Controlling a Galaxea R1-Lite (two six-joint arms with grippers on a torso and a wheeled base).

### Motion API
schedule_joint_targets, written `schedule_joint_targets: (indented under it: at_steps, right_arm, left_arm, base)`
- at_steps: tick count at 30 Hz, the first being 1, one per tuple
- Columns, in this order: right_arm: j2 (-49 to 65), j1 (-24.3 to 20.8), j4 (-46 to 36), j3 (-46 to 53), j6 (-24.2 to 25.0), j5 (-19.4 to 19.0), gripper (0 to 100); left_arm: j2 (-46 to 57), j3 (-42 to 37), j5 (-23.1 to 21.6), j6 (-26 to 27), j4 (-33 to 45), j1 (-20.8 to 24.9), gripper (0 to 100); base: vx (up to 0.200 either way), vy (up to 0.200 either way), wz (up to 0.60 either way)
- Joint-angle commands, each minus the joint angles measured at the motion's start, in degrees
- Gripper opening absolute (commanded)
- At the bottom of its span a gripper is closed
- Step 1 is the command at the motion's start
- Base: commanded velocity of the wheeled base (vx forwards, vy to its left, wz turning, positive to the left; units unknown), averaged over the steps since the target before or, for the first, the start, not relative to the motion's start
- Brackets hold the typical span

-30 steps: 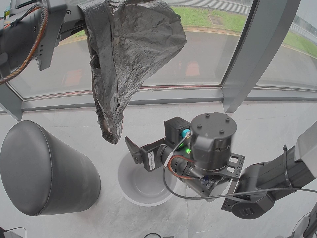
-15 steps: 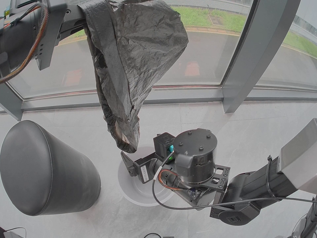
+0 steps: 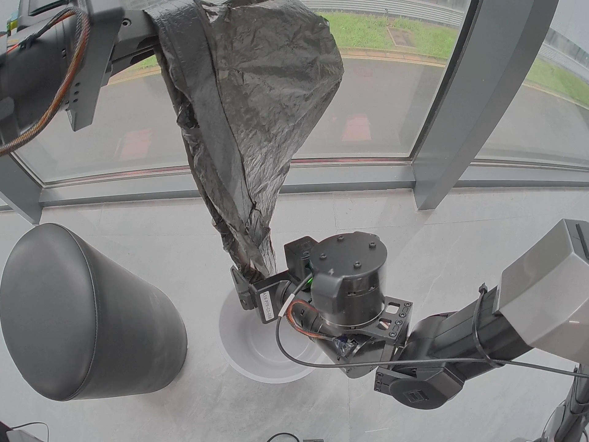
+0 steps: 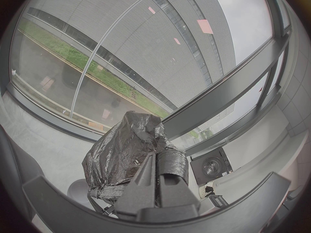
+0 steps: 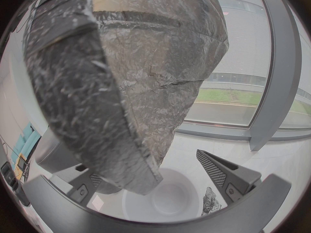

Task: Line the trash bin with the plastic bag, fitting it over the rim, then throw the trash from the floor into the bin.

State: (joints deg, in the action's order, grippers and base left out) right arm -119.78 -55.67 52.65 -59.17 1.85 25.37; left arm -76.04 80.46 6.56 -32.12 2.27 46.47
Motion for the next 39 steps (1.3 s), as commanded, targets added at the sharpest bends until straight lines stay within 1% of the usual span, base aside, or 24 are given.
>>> schedule_joint_targets:
  at_steps: [1, 10, 18, 31, 39]
  right_arm:
    - [-1.3, 0.4, 0.3, -1.5, -0.1, 0.8, 100]
    - [-1.1, 0.2, 0.6, -0.9, -0.1, 0.7, 100]
    - [-0.4, 0.2, 0.8, 2.8, -0.1, 0.9, 100]
    - [1.8, 0.0, 0.8, 6.0, 0.0, 0.6, 100]
    - [2.8, 0.1, 0.8, 5.9, -0.1, 0.6, 100]
  left_arm:
    - [0.2, 0.0, 0.0, 0.0, 0.0, 0.0, 0]
    - [0.1, 0.0, 0.0, 0.0, 0.0, -0.1, 0]
    - [0.2, 0.0, 0.2, 0.0, -0.1, -0.2, 0]
    - [0.2, -0.4, 0.2, 0.1, -0.1, -0.8, 0]
    - [0.3, -0.5, 0.1, 0.0, -0.1, -1.2, 0]
  base:
    - [0.000, 0.000, 0.00]
    - [0.000, 0.000, 0.00]
    - [0.000, 0.000, 0.00]
    - [0.000, 0.000, 0.00]
    - [0.000, 0.000, 0.00]
